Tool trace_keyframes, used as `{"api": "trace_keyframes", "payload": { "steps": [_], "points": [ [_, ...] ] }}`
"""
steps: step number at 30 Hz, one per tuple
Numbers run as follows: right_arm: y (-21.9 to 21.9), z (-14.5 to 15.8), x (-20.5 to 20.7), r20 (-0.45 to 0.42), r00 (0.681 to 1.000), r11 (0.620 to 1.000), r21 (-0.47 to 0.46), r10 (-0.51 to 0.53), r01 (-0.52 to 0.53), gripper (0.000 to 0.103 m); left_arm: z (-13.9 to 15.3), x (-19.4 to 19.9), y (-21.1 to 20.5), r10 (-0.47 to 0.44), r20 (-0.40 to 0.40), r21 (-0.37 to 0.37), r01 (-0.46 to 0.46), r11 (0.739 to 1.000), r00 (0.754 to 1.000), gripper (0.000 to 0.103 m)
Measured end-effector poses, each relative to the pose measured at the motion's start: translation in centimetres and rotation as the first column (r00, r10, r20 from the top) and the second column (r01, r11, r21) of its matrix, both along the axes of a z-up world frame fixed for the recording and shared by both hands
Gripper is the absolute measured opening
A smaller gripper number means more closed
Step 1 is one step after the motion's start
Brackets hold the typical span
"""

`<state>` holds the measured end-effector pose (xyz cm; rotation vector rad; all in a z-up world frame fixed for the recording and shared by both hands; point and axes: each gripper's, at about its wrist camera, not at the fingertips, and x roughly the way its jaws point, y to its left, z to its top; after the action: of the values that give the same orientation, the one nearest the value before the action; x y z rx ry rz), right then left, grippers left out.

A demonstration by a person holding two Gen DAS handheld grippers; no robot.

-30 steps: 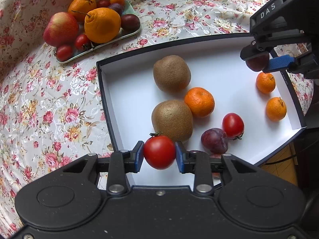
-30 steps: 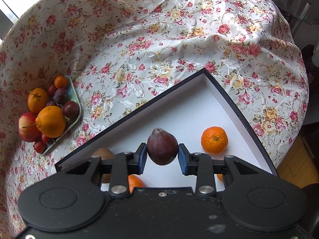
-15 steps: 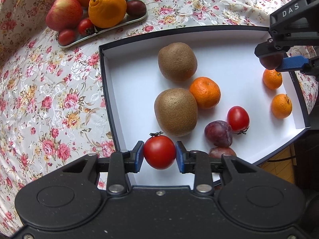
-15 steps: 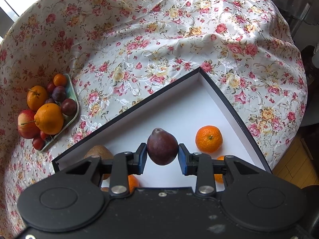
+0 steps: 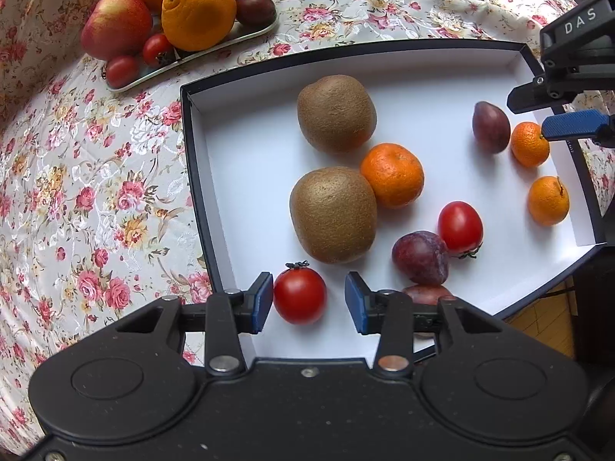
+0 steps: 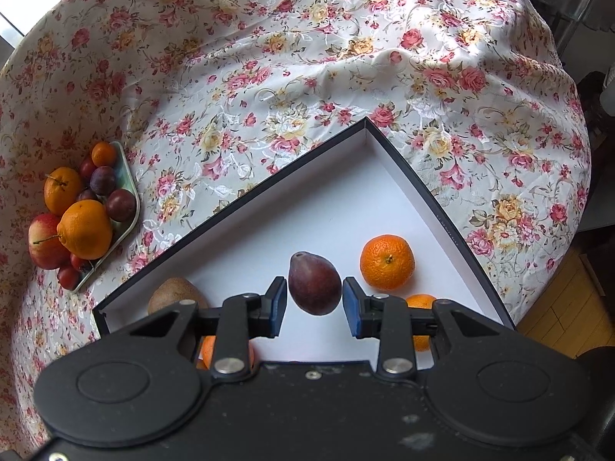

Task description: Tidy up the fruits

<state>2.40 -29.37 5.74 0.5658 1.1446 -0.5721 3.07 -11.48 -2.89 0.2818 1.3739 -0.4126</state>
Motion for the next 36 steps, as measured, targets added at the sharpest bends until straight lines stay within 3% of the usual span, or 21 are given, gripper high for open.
{"api": "trace_keyframes", "payload": {
  "steps": [15,20,25,33,36],
  "points": [
    [0.2,1.0,-0.9,0.018,1.000,0.999,-0.023,0.025,-0.024,0.035,1.3,-1.6,-0.9,-0.039,0.072,0.005,0.039,0.999,0.997,0.056],
    [1.3,1.6,-1.5,0.026,0.997,0.994,-0.084,0.074,-0.071,0.035,2.7,-2.4,-0.7,-0.022,0.115,-0.014,0.023,1.000,0.993,0.056],
    [2.8,2.9,-4.3,0.072,0.988,0.978,-0.173,0.134,-0.120,0.035,3.3,-4.1,0.7,0.007,0.163,-0.007,-0.006,1.000,0.987,0.061],
    [5.1,3.3,-7.8,0.123,0.980,0.977,-0.170,0.154,-0.133,0.035,3.4,-6.3,2.7,0.056,0.145,-0.032,-0.052,0.998,0.988,0.061],
    [5.8,3.8,-8.5,0.187,0.971,0.981,-0.152,0.149,-0.121,0.032,3.5,-7.0,3.3,0.070,0.145,-0.042,-0.065,0.997,0.987,0.061]
  ]
}}
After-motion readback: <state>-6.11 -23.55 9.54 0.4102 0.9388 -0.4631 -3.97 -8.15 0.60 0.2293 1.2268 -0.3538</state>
